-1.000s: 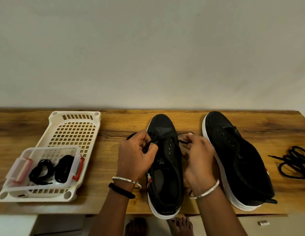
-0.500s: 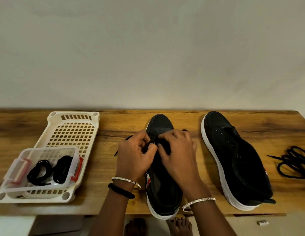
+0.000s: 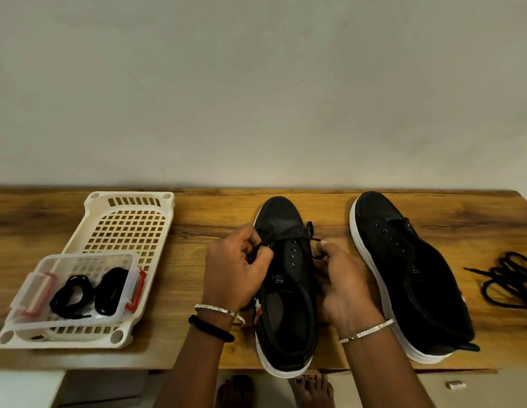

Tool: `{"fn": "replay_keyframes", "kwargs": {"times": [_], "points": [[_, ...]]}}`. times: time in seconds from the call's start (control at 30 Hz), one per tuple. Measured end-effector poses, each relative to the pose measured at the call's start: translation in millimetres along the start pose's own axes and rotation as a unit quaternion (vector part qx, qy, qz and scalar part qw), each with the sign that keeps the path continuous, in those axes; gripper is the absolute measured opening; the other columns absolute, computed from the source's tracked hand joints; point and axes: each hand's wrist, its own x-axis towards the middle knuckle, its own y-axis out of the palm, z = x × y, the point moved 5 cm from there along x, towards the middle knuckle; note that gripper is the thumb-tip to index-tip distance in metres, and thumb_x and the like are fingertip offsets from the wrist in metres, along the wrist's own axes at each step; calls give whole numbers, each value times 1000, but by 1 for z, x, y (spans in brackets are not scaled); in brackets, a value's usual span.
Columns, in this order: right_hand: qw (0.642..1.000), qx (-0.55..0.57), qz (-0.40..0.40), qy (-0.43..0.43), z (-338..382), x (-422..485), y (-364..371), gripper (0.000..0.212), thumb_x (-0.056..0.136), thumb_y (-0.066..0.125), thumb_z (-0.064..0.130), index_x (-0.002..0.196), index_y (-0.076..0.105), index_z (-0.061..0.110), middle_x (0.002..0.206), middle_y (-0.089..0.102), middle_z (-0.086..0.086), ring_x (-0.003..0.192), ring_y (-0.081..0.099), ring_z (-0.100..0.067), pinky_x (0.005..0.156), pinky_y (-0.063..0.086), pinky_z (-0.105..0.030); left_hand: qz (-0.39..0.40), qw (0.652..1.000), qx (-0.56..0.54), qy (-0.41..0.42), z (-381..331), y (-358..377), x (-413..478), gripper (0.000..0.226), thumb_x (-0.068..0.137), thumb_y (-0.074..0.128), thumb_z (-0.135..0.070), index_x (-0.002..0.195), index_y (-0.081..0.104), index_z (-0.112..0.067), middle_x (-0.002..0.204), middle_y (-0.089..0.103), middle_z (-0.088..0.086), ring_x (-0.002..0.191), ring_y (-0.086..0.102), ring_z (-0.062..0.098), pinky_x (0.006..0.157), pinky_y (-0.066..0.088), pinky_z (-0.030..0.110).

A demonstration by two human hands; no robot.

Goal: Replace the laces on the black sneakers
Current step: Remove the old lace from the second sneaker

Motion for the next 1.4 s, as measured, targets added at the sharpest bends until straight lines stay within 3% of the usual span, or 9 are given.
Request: {"fn": "replay_keyframes", "kwargs": {"times": [0.1,0.2,0.33,0.63,0.77,0.93,1.0,1.13,1.4], "points": [[952,-239,-37,-190,17,-3,2,18,91,66,29,99,62,13,104,67,-3,91,59,-19,78,50,-36,2,1000,-3,-3,0,1,0,9,77,62,-19,69,59,-17,52,54,-3,43,48,18,39,39,31],[762,-463,-30,-451,34,-35,25,40,89,67,41,124,57,27,127,51,3,116,43,-18,94,44,-41,3,1000,0,2,-1,0,0,9,77,63,-21,70,59,-17,53,54,-4,43,48,17,39,38,28],[666,-563,30,-488,22,-45,43,29,90,67,38,118,65,33,130,51,7,123,37,-17,95,35,-39,2,1000,1,5,-2,0,1,9,78,63,-21,71,59,-18,53,54,-5,43,49,16,39,39,27],[786,-379,14,-488,23,-37,34,9,93,65,30,84,66,28,93,62,16,95,54,-11,78,43,-33,-2,1000,16,11,-3,-1,0,15,79,67,-12,69,57,-18,52,51,-7,43,46,14,41,33,18],[976,-57,0,-209,17,-11,9,17,93,66,22,77,66,16,76,67,3,75,63,-20,65,53,-35,0,1000,11,3,-1,-1,0,16,79,68,-9,69,58,-17,52,53,-4,44,48,18,41,35,19],[997,60,-16,-39,12,-8,1,17,98,59,19,83,64,14,75,64,-6,62,57,-17,56,48,-28,-1,1000,9,5,-3,-1,1,18,78,68,-7,67,57,-16,51,52,-6,43,46,14,42,33,16],[983,-70,-46,-165,22,-9,0,15,98,59,27,91,64,15,91,68,-6,77,61,-19,70,51,-36,-4,1000,6,9,-4,-1,1,13,77,65,-13,67,58,-16,51,52,-5,43,47,15,40,35,20],[782,-420,-42,-459,41,-37,22,46,85,71,36,127,55,26,130,49,3,116,44,-18,93,45,-37,-9,1000,0,11,-4,-2,0,10,77,62,-22,69,58,-16,52,54,-5,44,49,17,39,40,29],[660,-558,35,-501,19,-47,44,14,90,68,34,102,74,31,121,61,12,119,45,-19,89,39,-39,1,1000,19,16,-4,0,0,11,80,67,-14,72,59,-17,55,56,-6,45,52,16,40,43,27]]}}
